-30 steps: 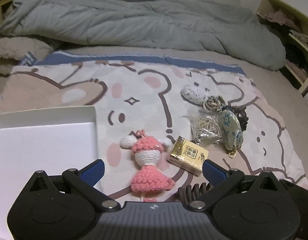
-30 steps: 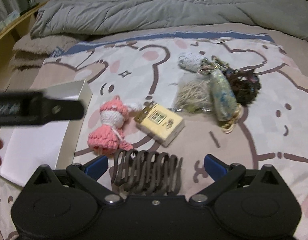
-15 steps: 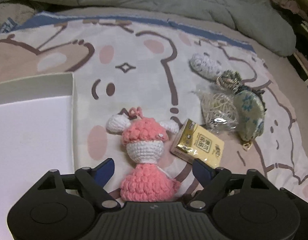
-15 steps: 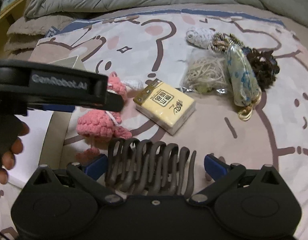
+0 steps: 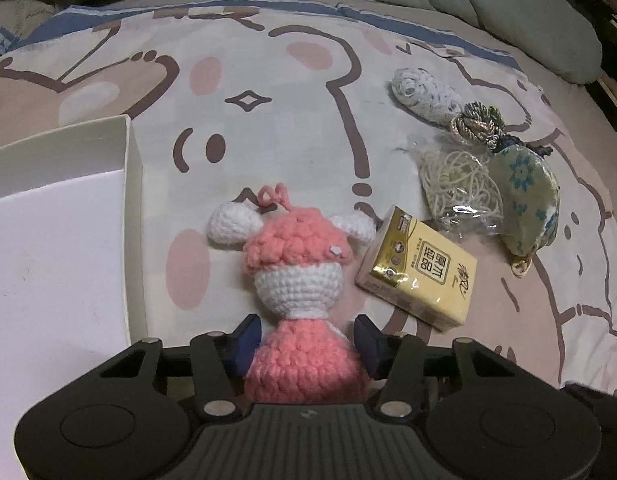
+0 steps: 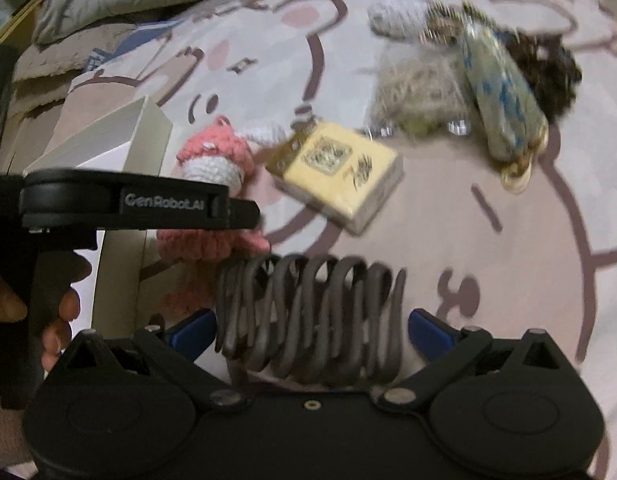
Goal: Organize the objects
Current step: 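Grasp the pink crocheted doll with the left tool while the right tool grasps the brown claw clip, then carry the pink doll and brown claw clip with both tools over the white box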
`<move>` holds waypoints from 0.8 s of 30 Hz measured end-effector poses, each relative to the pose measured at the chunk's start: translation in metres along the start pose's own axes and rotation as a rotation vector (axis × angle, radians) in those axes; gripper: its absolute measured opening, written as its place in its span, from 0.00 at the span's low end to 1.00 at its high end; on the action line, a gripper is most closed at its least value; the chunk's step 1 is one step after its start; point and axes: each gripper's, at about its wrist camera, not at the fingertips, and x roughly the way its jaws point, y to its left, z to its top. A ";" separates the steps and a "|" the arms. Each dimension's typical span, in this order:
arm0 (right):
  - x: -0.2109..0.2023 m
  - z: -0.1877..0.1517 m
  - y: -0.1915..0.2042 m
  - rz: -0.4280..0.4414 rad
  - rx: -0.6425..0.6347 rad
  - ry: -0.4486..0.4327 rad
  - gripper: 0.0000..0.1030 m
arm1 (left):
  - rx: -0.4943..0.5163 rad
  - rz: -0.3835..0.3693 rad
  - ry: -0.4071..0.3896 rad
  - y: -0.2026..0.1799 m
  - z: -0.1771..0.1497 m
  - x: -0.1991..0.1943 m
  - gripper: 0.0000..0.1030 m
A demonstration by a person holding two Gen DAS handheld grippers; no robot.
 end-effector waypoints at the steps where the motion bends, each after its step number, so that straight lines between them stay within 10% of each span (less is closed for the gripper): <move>1: 0.000 0.000 -0.001 0.016 0.015 0.003 0.89 | -0.002 -0.002 -0.006 0.001 0.000 -0.001 0.48; 24: -0.080 -0.006 -0.006 0.054 -0.024 -0.242 0.79 | -0.024 -0.053 -0.168 0.004 -0.013 -0.068 0.35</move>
